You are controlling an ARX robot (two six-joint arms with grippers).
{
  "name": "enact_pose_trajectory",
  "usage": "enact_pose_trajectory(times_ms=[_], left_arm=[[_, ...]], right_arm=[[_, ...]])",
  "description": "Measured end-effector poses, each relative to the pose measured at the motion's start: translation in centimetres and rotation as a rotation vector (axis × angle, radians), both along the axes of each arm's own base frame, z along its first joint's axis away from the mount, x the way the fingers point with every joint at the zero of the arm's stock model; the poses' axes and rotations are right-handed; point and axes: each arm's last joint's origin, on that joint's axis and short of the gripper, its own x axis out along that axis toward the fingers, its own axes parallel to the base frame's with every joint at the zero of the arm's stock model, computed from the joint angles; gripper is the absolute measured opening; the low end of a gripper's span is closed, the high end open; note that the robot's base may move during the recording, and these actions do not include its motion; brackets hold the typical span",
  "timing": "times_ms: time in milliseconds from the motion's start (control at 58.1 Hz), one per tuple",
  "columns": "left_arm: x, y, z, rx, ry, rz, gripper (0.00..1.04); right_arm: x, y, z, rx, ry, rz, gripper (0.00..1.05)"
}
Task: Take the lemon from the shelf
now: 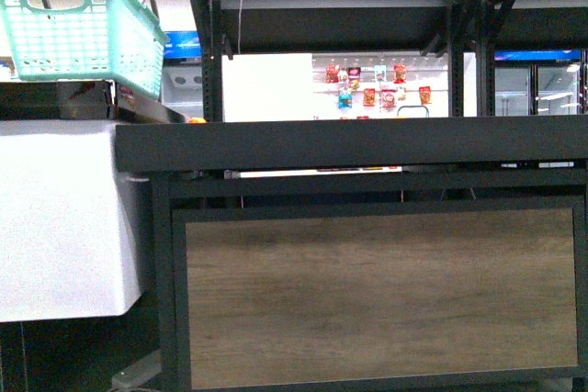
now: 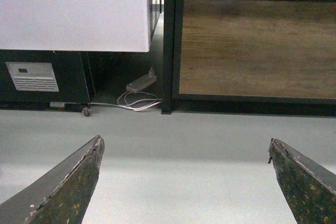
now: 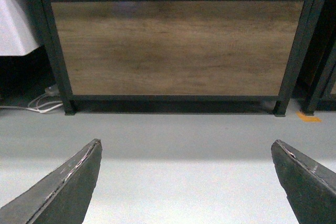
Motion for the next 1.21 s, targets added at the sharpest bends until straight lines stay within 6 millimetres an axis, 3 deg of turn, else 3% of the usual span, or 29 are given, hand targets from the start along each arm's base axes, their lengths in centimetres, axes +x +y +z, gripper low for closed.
enact_pose_trajectory(times_ms=[1205], left_arm=[[0.00,0.00,0.00,0.000,0.000,0.000,0.97]], right_arm=[[0.00,0.00,0.00,0.000,0.000,-0.001,0.97]])
